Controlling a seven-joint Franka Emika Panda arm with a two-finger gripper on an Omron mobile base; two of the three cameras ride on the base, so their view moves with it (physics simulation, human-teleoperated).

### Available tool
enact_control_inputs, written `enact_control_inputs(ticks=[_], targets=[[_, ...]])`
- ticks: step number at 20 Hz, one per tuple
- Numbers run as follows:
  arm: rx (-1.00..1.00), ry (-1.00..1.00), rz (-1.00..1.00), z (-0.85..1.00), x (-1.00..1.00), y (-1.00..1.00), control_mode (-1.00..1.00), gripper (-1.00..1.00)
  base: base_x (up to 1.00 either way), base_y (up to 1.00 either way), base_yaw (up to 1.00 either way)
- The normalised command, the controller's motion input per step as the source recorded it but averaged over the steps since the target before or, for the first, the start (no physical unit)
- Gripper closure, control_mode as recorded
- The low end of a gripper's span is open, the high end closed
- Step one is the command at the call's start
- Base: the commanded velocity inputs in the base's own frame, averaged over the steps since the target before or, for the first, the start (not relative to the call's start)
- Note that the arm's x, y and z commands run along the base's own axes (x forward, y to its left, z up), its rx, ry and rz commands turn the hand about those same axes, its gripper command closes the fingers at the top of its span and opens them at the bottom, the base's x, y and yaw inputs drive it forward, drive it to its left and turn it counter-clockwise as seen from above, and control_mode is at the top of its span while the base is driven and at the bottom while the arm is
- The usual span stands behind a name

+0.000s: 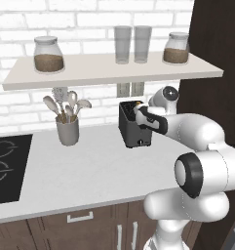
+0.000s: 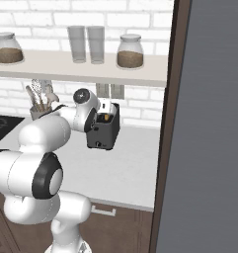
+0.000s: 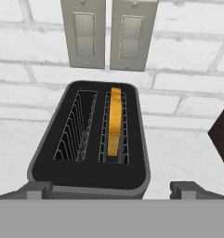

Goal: Start the toaster. Once the lever pops up, take the bread to the plate on the dining counter.

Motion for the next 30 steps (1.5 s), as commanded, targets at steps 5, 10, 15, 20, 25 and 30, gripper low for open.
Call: enact_control_inputs(ticks=[5,10,15,20,25,30], targets=[[0.00,0.00,0.00,0.00,0.00,0.00,-1.00,-1.00,0.00,0.00,0.00],[0.00,0.00,0.00,0.00,0.00,0.00,-1.00,-1.00,0.00,0.00,0.00],[0.00,0.00,0.00,0.00,0.00,0.00,-1.00,-1.00,0.00,0.00,0.00],[0.00,0.00,0.00,0.00,0.00,0.00,-1.00,-1.00,0.00,0.00,0.00],[0.00,0.00,0.00,0.00,0.00,0.00,-1.00,-1.00,0.00,0.00,0.00],[0.00,-0.01,0.00,-0.07,0.09,0.00,-1.00,-1.00,0.00,0.00,0.00]])
